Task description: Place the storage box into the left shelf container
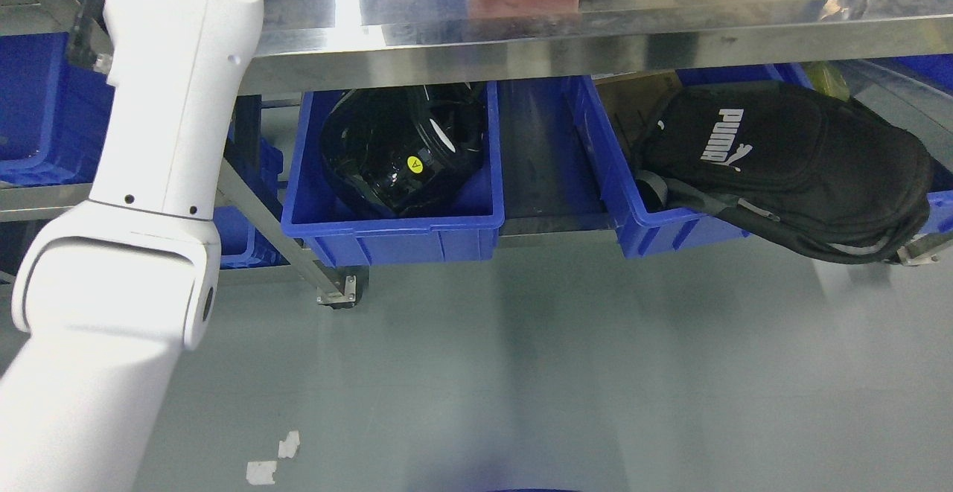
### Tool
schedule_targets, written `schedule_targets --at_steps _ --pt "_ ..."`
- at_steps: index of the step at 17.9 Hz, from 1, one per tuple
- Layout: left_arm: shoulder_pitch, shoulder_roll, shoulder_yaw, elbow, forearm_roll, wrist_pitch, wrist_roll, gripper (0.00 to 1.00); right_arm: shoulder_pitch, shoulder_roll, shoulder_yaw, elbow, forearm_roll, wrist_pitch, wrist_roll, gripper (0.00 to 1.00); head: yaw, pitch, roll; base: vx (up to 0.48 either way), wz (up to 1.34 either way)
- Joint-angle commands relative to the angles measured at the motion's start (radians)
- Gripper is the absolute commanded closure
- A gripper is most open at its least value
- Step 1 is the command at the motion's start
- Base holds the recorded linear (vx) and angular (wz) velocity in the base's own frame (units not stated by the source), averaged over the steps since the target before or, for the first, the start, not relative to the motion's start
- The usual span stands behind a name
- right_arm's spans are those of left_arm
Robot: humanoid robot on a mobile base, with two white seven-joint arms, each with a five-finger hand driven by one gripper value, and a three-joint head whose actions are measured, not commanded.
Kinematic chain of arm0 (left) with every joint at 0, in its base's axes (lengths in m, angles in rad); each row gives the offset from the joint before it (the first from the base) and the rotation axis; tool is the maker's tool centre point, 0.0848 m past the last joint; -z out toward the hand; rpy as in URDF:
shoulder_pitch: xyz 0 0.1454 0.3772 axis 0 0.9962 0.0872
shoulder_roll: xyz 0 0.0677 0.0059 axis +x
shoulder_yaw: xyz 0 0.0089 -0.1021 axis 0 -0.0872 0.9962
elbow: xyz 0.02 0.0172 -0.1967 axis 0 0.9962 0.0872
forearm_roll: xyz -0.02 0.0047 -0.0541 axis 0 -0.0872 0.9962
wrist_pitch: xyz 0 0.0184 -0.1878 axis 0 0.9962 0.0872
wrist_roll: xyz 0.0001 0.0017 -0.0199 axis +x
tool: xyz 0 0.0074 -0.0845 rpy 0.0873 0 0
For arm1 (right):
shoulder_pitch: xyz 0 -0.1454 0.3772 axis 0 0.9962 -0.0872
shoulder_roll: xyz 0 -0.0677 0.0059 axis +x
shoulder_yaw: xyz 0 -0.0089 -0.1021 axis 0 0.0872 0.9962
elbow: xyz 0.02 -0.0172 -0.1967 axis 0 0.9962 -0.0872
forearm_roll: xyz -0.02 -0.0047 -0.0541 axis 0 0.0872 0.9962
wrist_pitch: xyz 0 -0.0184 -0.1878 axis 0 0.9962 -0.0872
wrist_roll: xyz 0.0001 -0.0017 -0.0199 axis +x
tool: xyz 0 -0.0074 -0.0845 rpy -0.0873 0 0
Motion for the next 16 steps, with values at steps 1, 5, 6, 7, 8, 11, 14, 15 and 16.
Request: schedule_targets --at_steps 1,5,6,7,8,11,14,15,16 --pt "-0.039 -0.016 -0.09 0.187 -0.042 -0.002 0.002 0.02 -0.005 -0.017 0.0 -0.017 -0.021 0.002 -0.001 0.0 0.0 0.0 0.0 0.0 0.0" --pt "-0.04 -0.016 -0.13 0.194 -0.048 -0.004 0.005 0.03 -0.005 -0.017 0.0 -0.017 -0.021 0.0 -0.001 0.0 0.0 0.0 0.0 0.0 0.0" --pt "-0.04 -0.016 -0.132 0.205 -0.052 -0.007 0.01 0.03 -0.005 -0.017 0.0 -0.017 -0.021 0.002 0.0 0.0 0.0 0.0 0.0 0.0 0.0" --pt "-0.039 -0.016 -0.132 0.21 -0.059 -0.017 0.028 0.04 -0.005 -0.017 0.0 -0.017 -0.021 0.002 -0.001 0.0 0.0 0.0 0.0 0.0 0.0" --pt "-0.039 -0.016 -0.132 0.222 -0.068 -0.04 0.042 0.04 -0.005 -0.017 0.0 -0.017 -0.021 0.0 -0.001 0.0 0.0 0.0 0.0 0.0 0.0" --pt "-0.036 -0.016 -0.133 0.236 -0.095 -0.091 0.054 0.06 -0.005 -0.017 0.0 -0.017 -0.021 0.0 -0.001 0.0 0.0 0.0 0.0 0.0 0.0" --pt "-0.034 -0.016 -0.147 0.236 -0.099 -0.117 0.075 0.06 -0.005 -0.017 0.0 -0.017 -0.021 0.002 0.0 0.0 0.0 0.0 0.0 0.0 0.0" --pt "-0.034 -0.016 -0.152 0.236 -0.097 -0.126 0.076 0.06 -0.005 -0.017 0.0 -0.017 -0.021 0.002 -0.001 0.0 0.0 0.0 0.0 0.0 0.0" --pt "-0.036 -0.016 -0.153 0.236 -0.095 -0.132 0.078 0.06 -0.005 -0.017 0.0 -0.017 -0.021 0.002 0.0 0.0 0.0 0.0 0.0 0.0 0.0"
